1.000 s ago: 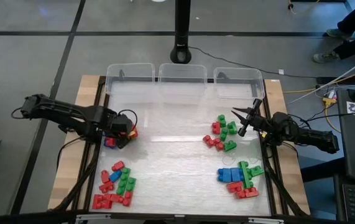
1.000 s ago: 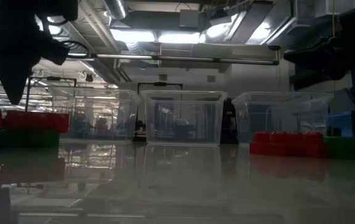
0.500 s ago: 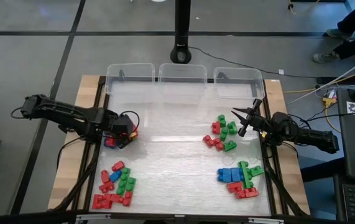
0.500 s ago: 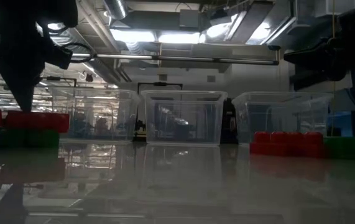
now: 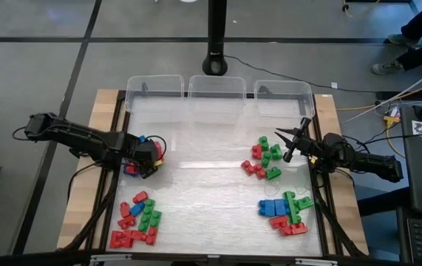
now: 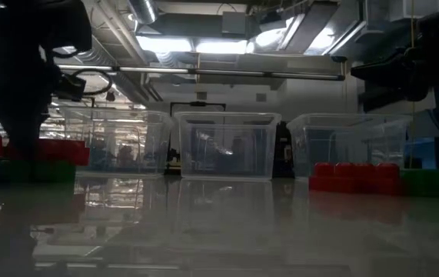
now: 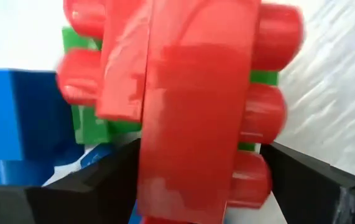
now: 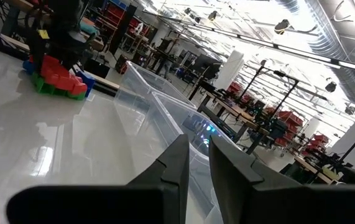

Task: Sort blocks
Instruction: Put the red game piece into the left transparent bin

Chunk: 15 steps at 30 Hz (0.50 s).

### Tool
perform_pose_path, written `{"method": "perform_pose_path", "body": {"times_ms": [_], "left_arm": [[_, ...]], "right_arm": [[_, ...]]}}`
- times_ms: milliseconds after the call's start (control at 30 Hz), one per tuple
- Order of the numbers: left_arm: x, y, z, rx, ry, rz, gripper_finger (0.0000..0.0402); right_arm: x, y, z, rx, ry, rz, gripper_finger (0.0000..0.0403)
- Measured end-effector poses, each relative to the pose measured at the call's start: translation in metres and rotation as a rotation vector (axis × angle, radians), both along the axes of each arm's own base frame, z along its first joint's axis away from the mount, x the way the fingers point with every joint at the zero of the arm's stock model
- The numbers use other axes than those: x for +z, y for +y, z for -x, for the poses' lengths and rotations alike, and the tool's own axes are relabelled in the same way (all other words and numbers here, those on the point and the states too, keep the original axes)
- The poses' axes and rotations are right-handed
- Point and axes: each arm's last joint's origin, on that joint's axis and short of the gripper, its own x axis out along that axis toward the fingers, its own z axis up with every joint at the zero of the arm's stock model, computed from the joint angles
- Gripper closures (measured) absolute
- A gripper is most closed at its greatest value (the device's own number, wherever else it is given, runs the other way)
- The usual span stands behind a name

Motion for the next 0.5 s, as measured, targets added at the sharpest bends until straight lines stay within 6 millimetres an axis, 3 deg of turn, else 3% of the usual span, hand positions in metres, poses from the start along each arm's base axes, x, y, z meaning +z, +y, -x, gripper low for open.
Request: {"method": "perform_pose_path", "body": {"times_ms": [500], "left_arm": [[0.0029,0.0001,-0.0035,-0.031,-0.031,-0.015,0.0146]], "right_arm": [[0.0000,0.0000,0.0000,-0.001,0.000,0.002,0.0338]]}}
